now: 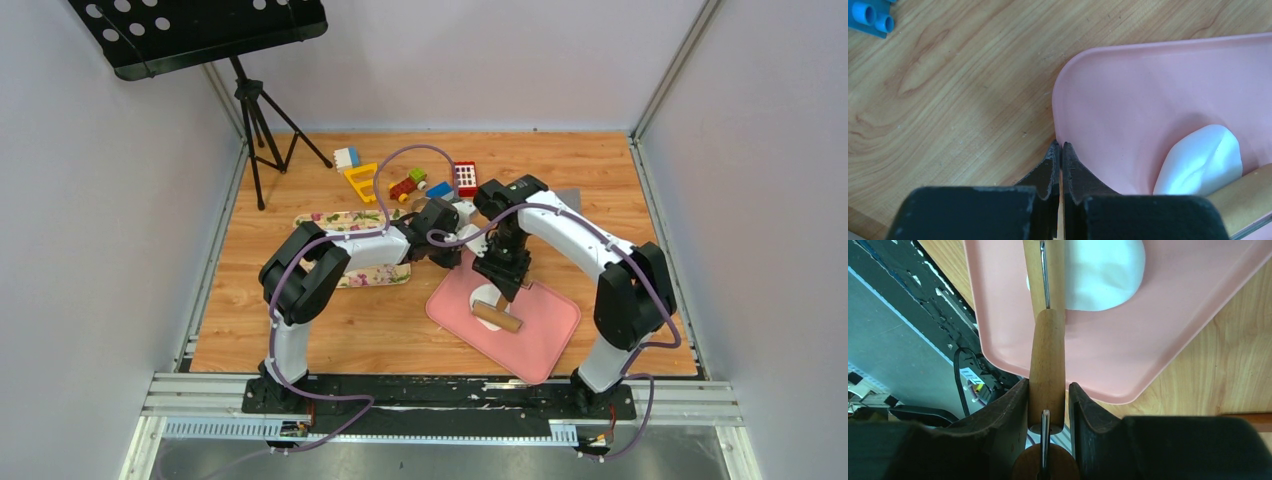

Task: Roll out the dumpling wrappers from the dough
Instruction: Flatten out the dough on the work surface.

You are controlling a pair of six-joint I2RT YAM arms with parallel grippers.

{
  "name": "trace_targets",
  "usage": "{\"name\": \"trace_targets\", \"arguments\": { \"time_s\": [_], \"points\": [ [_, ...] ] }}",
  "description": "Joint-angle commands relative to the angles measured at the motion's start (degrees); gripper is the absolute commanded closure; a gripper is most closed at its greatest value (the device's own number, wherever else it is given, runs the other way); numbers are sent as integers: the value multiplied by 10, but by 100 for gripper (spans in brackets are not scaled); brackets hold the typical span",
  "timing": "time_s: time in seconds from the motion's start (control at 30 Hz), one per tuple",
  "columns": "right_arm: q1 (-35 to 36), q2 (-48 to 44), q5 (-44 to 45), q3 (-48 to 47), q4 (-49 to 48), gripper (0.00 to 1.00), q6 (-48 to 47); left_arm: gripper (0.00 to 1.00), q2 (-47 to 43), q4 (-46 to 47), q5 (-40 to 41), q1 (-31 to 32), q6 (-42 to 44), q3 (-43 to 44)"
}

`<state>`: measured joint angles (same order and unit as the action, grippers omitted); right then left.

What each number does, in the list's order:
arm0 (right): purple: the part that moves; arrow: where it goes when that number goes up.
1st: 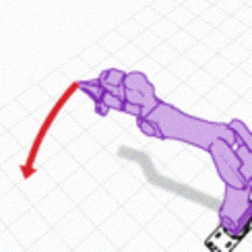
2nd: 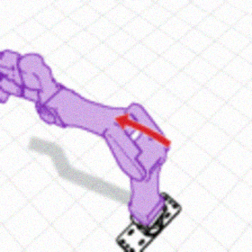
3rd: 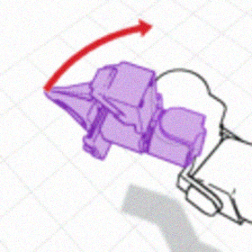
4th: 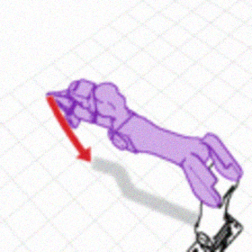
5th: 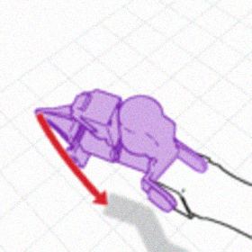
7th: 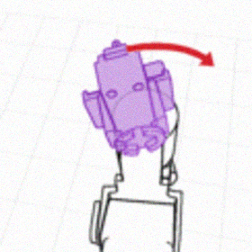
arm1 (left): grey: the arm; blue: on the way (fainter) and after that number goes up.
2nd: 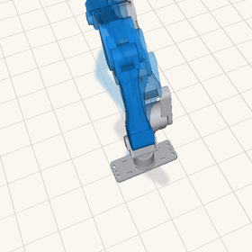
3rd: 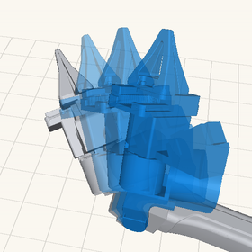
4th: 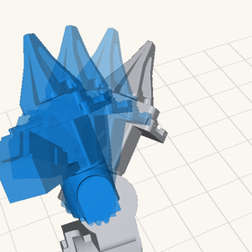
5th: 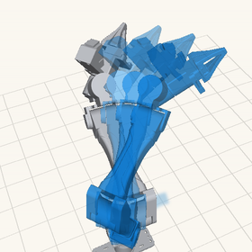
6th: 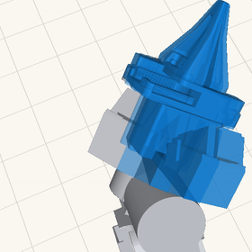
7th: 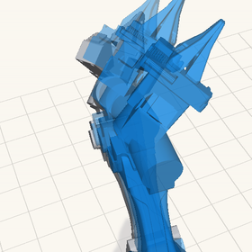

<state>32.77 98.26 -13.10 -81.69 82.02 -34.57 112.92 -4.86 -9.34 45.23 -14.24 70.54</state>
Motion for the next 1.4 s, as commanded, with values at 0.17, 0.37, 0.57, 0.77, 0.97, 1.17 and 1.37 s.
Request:
{"name": "trace_targets", "arguments": {
  "time_s": [0.17,0.37,0.57,0.77,0.97,1.17,1.37],
  "points": [
    [43,28,30,5,-7,100,-3,100,1,-37,-6,4,10,-10],
    [47,32,48,-3,-3,100,-3,100,2,-37,-7,5,10,-10],
    [69,27,38,-10,7,100,-13,100,2,-37,-7,4,9,-10],
    [95,25,25,3,8,100,-20,100,2,-37,-7,5,9,-10],
    [98,8,12,3,11,100,-23,100,2,-37,-7,4,10,-9],
    [96,-27,-4,-50,27,100,-31,100,3,-36,-9,4,11,-9],
    [82,-88,43,-179,40,100,-80,100,2,-35,-8,4,14,-9]
  ]
}}
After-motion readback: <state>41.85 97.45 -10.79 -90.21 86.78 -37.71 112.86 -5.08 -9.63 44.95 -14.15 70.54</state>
